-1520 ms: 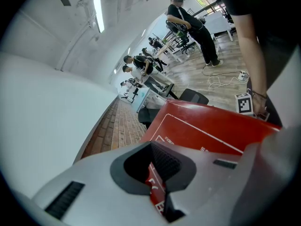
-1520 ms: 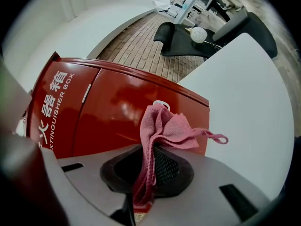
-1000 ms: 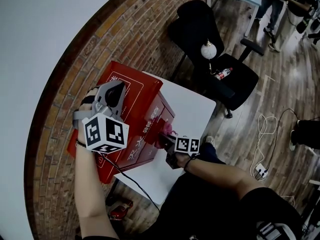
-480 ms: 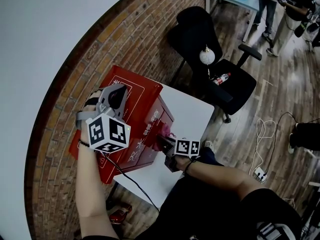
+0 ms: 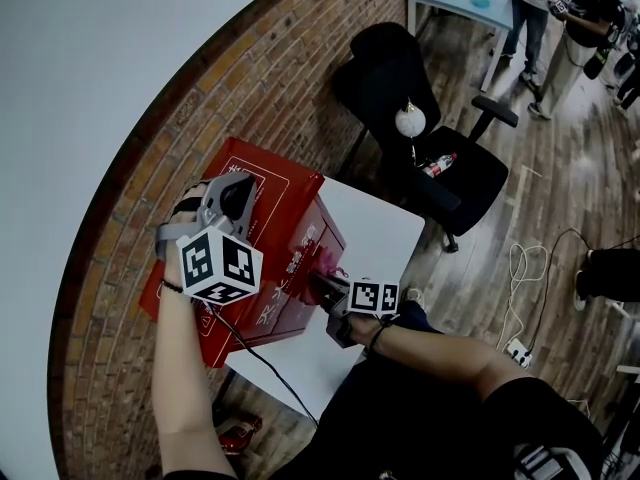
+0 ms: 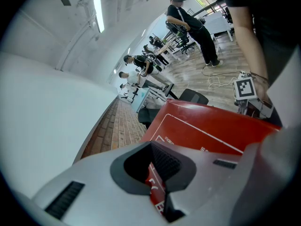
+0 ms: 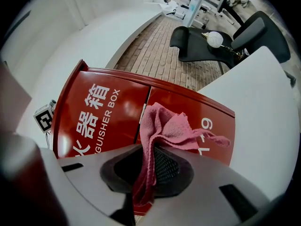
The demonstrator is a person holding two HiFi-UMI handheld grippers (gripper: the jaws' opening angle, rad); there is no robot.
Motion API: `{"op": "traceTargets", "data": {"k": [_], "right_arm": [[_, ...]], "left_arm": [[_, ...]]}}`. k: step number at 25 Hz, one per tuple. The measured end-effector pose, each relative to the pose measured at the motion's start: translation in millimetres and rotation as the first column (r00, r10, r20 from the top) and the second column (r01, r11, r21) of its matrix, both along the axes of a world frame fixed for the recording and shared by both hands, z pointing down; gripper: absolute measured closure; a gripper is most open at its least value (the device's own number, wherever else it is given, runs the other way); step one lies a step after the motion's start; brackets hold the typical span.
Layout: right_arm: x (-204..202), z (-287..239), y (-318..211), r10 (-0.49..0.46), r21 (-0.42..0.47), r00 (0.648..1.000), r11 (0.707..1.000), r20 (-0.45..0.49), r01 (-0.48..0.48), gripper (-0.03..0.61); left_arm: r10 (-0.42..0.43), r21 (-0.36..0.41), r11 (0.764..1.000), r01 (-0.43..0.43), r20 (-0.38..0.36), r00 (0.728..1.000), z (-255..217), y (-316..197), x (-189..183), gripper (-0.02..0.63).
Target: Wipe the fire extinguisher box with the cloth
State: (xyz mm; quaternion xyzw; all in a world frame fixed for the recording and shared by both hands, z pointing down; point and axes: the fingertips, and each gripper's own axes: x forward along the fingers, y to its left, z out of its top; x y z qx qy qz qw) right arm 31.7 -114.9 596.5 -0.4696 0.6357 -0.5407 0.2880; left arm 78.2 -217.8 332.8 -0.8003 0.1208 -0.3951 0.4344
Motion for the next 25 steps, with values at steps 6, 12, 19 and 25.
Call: {"op": "traceTargets", "data": {"k": [6,12,19,25], "right_arm": [[0,-18,-1,-0.001,0.02,1.0,1.0,0.013,0.0,0.517],[1,-34,-2,-0.005,0.051,1.0,0.999,0.014,0.004,0.517],[2,-46,-3,0.001,0.069,1.0,0.998,0.019,-0.002,0.517],[3,-59,-2,0.007,0.092,0.999,0.996,0.031,-0.01,0.517]], "left_arm": [[0.0,0.0,1.0,0.0,0.0,1.0,0,0,0,0.584],[0.001,0.001,1.0,-0.001,0.001,1.0,0,1,0,0.584],[0.003,0.002,1.0,-0.003,0.0,1.0,0,1,-1,0.584],[0.003,0.002,1.0,-0.003,-0.001,1.0,0,1,0,0.584]]}}
